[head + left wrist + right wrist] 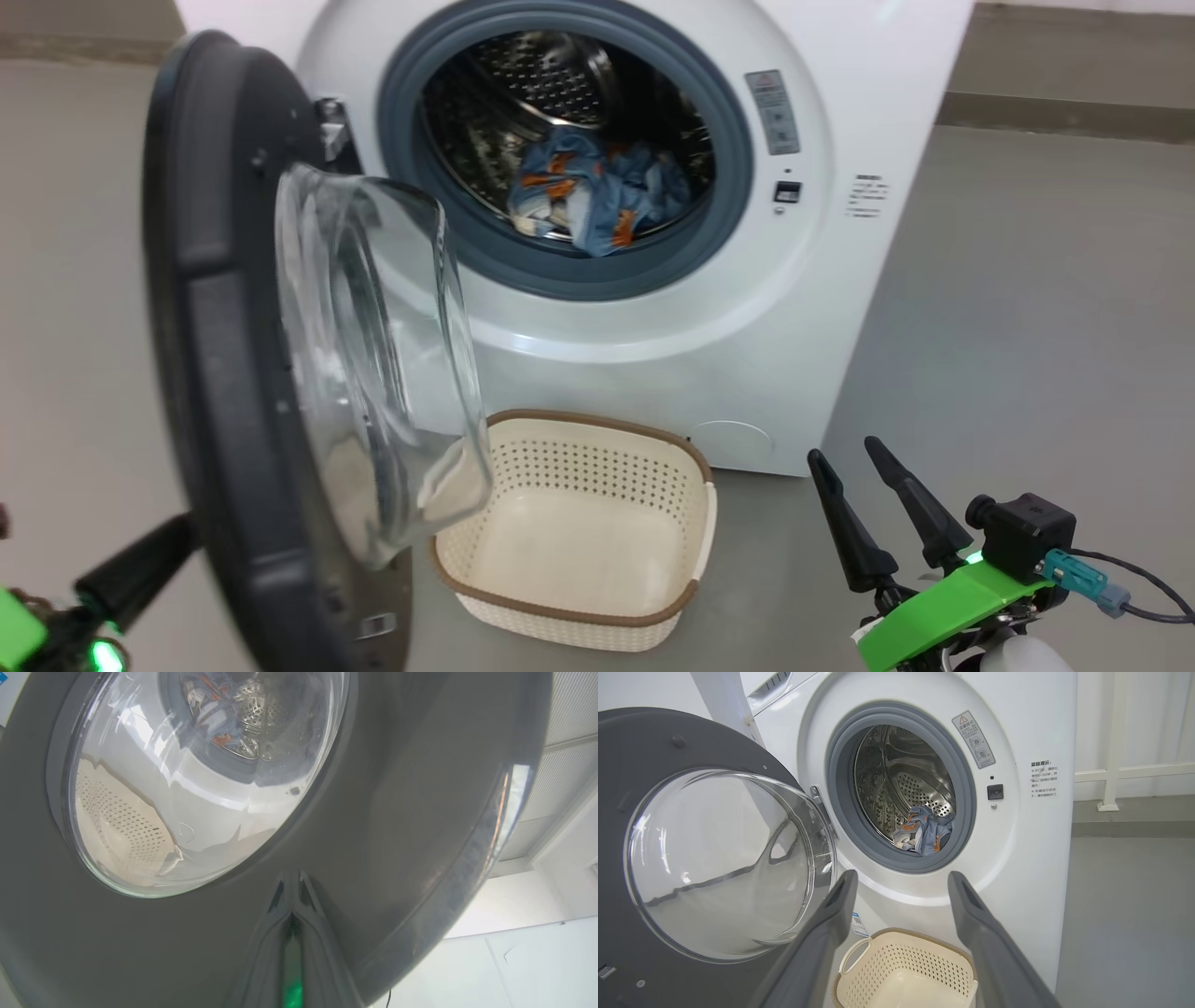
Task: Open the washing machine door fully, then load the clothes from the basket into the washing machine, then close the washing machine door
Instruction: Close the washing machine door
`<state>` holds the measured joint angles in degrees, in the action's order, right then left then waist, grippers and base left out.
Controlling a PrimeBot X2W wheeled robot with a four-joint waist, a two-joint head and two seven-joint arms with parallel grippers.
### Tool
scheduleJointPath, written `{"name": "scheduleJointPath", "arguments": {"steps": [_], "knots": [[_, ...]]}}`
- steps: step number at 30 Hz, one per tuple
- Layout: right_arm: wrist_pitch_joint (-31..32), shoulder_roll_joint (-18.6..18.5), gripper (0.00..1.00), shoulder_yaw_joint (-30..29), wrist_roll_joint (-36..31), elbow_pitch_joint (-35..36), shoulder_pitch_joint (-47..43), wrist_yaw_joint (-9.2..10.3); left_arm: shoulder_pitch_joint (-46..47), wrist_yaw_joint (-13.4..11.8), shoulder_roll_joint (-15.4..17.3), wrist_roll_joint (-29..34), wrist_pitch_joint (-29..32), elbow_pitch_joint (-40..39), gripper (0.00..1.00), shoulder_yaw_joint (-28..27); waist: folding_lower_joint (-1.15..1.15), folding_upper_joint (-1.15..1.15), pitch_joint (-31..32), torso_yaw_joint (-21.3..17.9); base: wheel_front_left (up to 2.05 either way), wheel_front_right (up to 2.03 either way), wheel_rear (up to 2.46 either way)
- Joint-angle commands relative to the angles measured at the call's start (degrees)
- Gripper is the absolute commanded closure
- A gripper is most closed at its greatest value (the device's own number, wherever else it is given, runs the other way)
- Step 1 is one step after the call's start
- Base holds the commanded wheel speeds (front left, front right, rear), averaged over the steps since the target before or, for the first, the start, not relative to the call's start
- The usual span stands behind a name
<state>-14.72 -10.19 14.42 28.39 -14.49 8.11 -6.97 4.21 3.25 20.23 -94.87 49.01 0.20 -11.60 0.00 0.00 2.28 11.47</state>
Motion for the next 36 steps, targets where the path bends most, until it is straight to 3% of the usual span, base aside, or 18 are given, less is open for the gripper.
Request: {"name": "scheduleJointPath", "arguments": {"steps": [1, 7, 21, 26, 36], "knots": [[-0.28, -0.03, 0.00, 0.94, -0.12, 1.53, 0.09, -0.52, 1.19, -0.04, 0.50, -0.76, 1.15, -4.14, 1.00, -0.93, 0.00, 0.00, -0.07, -1.88, 0.00, 0.00, 0.00], [-0.28, 0.06, 0.00, 0.69, -0.23, 1.67, 0.41, -0.52, 0.16, -0.58, -3.24, -0.98, -0.02, -8.44, 1.00, 1.12, 0.00, 0.00, -0.19, -5.47, 0.00, 0.00, 0.00], [-0.28, -0.16, 0.00, 1.27, -0.31, 1.66, 1.26, -0.52, 4.49, 2.41, -10.27, 2.38, -6.70, -3.83, 1.00, 3.61, 0.00, 0.00, -0.86, -15.46, 0.00, 0.00, 0.00], [-0.28, -0.29, 0.00, 1.52, -0.25, 1.59, 1.48, -0.52, 6.50, 3.32, -11.46, 5.88, -10.44, -1.89, 1.00, 3.82, 0.00, 0.00, -1.31, -19.15, 0.00, 0.00, 0.00], [-0.28, -0.71, 0.00, 1.37, -0.13, 1.70, 1.51, -0.52, 8.50, 4.04, -12.14, 7.57, -12.79, 0.80, 1.00, 3.88, 0.00, 0.00, -1.74, -22.43, 0.00, 0.00, 0.00]]}}
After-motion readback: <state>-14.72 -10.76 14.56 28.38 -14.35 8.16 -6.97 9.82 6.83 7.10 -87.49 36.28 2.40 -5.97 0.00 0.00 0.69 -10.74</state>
